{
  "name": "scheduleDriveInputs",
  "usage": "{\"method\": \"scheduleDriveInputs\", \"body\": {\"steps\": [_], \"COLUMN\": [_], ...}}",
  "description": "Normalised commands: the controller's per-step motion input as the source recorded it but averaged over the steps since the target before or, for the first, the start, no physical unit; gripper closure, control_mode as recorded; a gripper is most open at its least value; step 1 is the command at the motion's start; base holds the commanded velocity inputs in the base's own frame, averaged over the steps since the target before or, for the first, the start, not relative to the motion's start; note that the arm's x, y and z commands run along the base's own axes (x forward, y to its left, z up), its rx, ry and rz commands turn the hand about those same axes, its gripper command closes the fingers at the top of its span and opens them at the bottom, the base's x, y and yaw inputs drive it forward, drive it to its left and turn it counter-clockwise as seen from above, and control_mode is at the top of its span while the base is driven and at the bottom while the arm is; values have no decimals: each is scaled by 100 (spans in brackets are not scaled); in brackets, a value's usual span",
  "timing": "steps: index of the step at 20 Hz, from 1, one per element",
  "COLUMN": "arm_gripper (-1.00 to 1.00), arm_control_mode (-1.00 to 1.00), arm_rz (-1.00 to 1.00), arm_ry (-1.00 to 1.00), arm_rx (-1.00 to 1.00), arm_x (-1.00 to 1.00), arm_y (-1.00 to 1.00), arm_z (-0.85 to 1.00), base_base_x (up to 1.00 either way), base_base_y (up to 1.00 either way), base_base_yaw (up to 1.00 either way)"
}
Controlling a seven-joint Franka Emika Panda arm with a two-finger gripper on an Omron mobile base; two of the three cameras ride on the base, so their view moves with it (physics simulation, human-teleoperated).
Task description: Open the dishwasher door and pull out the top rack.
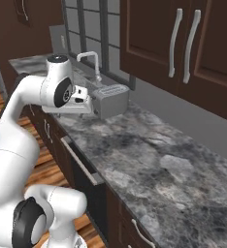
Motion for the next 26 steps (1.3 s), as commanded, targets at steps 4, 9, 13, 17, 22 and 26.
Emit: {"method": "scheduleDriveInputs", "body": {"steps": [4,9,13,17,22,26], "arm_gripper": [-100,-100,-100,-100,-100,-100], "arm_control_mode": [-100,-100,-100,-100,-100,-100], "arm_rz": [3,0,0,0,5,4], "arm_ry": [-1,0,-2,-6,-15,-10], "arm_rx": [-12,-15,-15,-15,-20,-16], "arm_x": [0,0,0,0,0,3], "arm_y": [84,86,65,50,21,4], "arm_z": [-19,-30,-35,-36,-27,-31], "base_base_x": [0,0,0,0,0,0], "base_base_y": [0,0,0,0,0,0], "base_base_yaw": [0,0,0,0,0,0]}}
